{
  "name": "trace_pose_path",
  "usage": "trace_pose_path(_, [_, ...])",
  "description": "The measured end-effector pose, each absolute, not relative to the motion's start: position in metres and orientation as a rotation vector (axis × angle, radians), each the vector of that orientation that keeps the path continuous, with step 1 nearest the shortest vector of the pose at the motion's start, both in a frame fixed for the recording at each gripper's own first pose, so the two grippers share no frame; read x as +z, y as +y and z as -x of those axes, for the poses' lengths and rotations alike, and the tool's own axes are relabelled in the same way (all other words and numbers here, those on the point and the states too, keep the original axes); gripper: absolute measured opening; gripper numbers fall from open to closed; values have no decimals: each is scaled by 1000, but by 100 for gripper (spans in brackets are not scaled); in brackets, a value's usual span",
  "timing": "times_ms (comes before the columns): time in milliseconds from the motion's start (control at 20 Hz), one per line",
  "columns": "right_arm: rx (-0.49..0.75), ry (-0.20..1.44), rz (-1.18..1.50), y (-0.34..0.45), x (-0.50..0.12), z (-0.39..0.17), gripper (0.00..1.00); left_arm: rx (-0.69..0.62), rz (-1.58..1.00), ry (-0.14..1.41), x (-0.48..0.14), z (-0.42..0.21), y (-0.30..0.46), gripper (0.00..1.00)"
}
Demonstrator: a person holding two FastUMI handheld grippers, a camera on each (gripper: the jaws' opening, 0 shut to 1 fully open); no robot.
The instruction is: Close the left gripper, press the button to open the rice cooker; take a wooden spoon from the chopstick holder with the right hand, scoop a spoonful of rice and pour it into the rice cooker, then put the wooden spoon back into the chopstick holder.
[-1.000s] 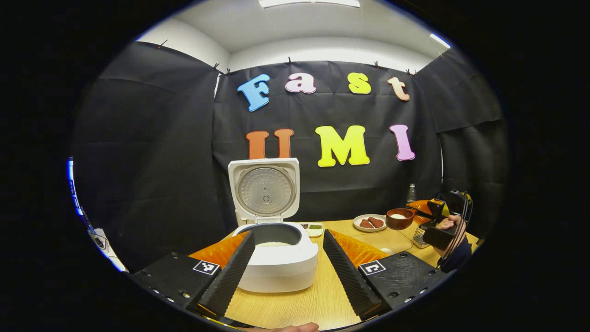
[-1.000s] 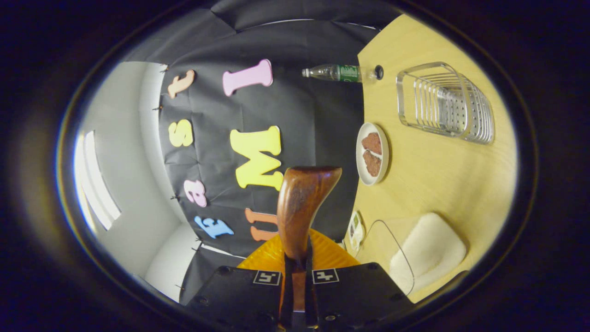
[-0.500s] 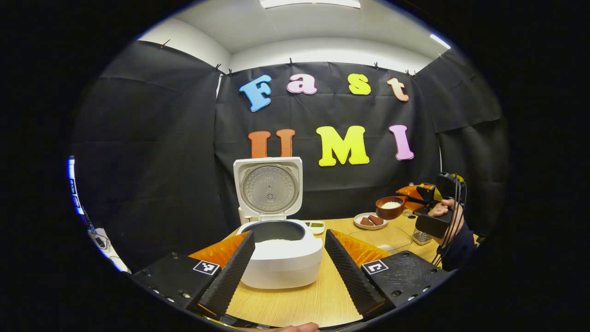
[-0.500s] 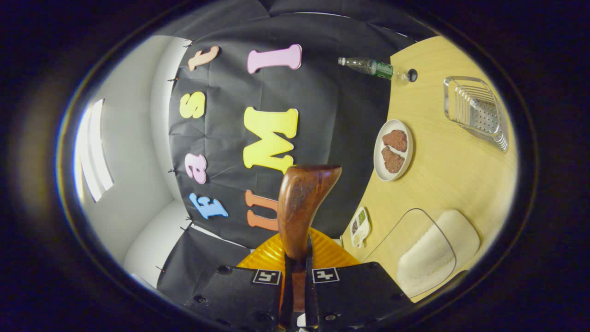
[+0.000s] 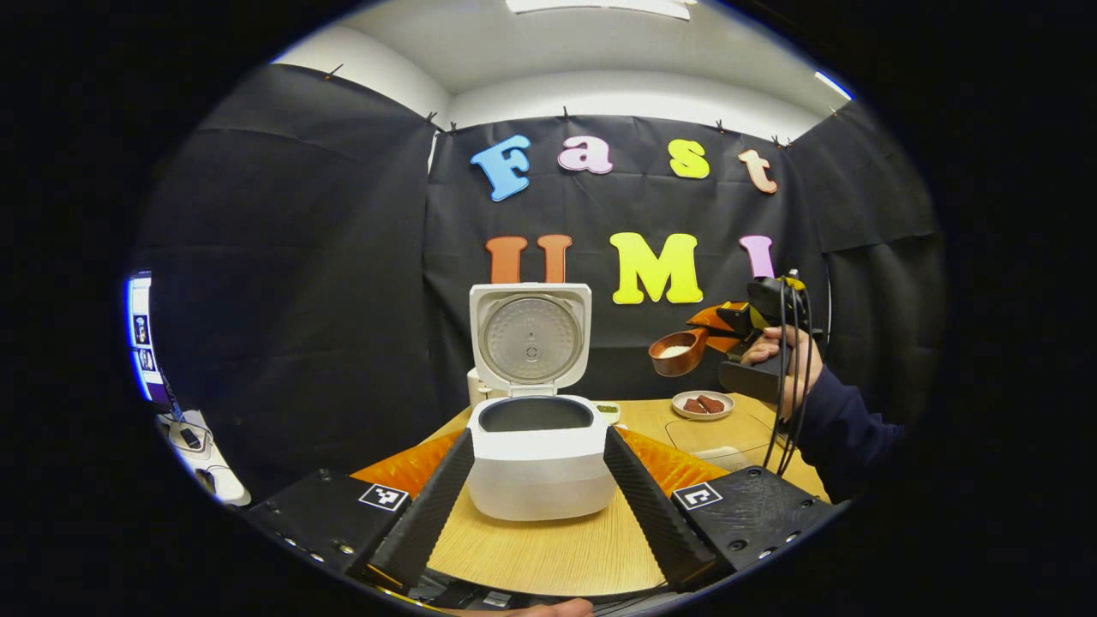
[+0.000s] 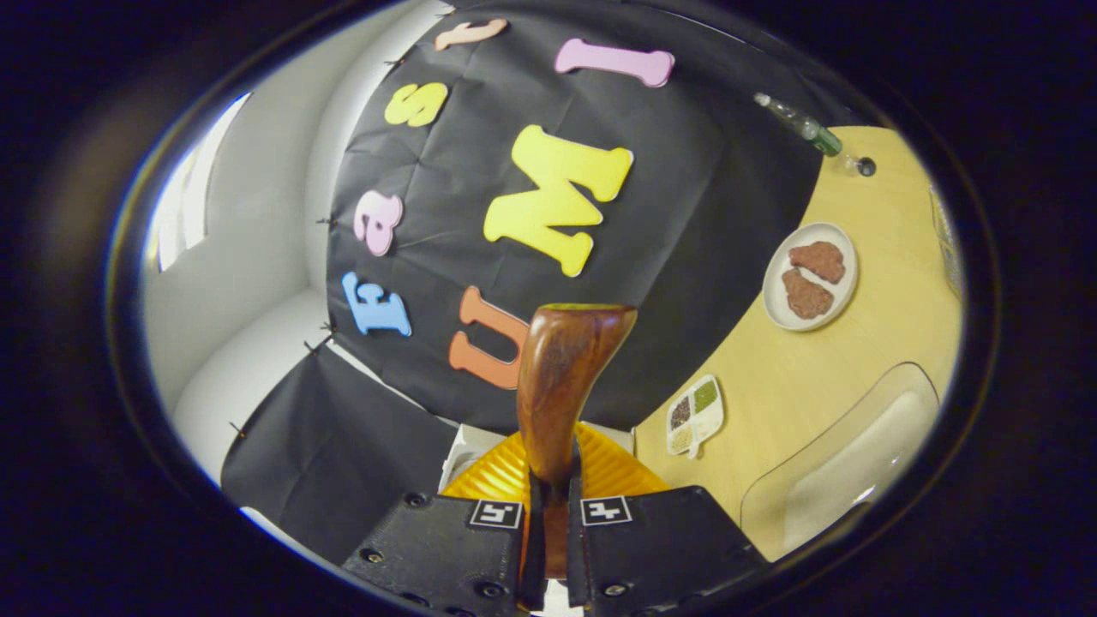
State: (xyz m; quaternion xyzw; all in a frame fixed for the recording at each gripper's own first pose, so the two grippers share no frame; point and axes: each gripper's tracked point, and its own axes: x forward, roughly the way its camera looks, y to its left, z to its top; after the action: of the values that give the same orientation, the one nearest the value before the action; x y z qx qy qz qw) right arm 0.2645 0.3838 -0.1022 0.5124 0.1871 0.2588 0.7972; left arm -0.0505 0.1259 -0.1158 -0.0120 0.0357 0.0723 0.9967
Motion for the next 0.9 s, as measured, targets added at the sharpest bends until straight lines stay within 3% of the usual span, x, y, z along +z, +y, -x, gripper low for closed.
trace_pose_path(900, [620,314,-422,539,-88,-270,12,174,86,72,-117,74,155,93])
